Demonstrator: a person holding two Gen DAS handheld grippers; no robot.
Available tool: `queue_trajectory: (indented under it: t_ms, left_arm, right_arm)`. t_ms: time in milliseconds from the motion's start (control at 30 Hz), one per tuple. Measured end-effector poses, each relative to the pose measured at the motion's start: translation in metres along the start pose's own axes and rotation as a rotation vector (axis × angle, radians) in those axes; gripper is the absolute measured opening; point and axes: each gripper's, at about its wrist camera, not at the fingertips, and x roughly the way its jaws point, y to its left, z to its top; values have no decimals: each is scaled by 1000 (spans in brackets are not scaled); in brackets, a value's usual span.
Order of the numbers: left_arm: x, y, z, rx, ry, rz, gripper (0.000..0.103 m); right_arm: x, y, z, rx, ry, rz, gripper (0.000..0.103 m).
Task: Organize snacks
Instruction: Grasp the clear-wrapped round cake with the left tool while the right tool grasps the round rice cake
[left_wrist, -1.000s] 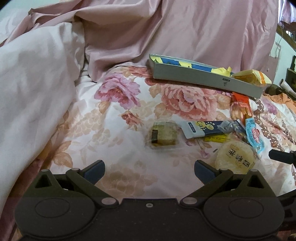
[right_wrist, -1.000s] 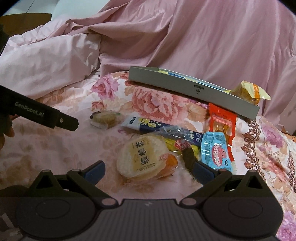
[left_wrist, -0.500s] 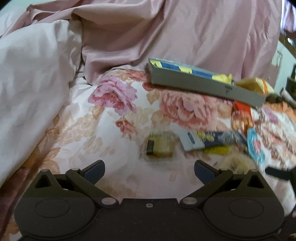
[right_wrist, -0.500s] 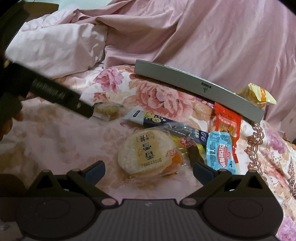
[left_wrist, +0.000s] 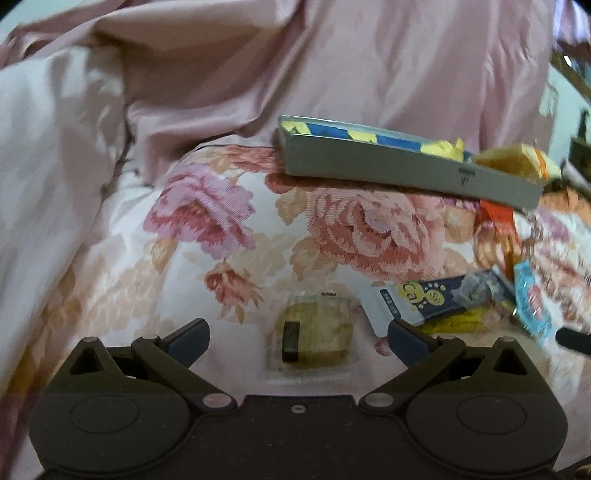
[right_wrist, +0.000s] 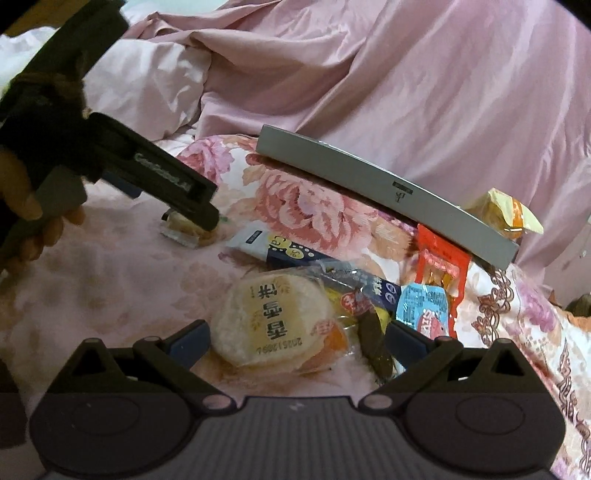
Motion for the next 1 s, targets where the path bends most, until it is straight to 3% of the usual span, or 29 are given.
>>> queue_trajectory:
  t_ms: [233, 433, 733, 1000]
  left_arm:
    - [7, -11, -1, 117, -6, -32, 100]
    - [17, -6, -2, 44, 28, -105, 94]
    - [19, 1, -2, -6, 37, -91, 64]
    - [12, -4, -6, -14, 45, -82, 63]
  right_arm:
    - [11, 14, -1, -145, -6, -60, 103]
    - [15, 14, -1, -152, -8, -50, 103]
    - [17, 13, -2, -147, -10, -46, 103]
    - [14, 16, -5, -156, -27, -55, 101]
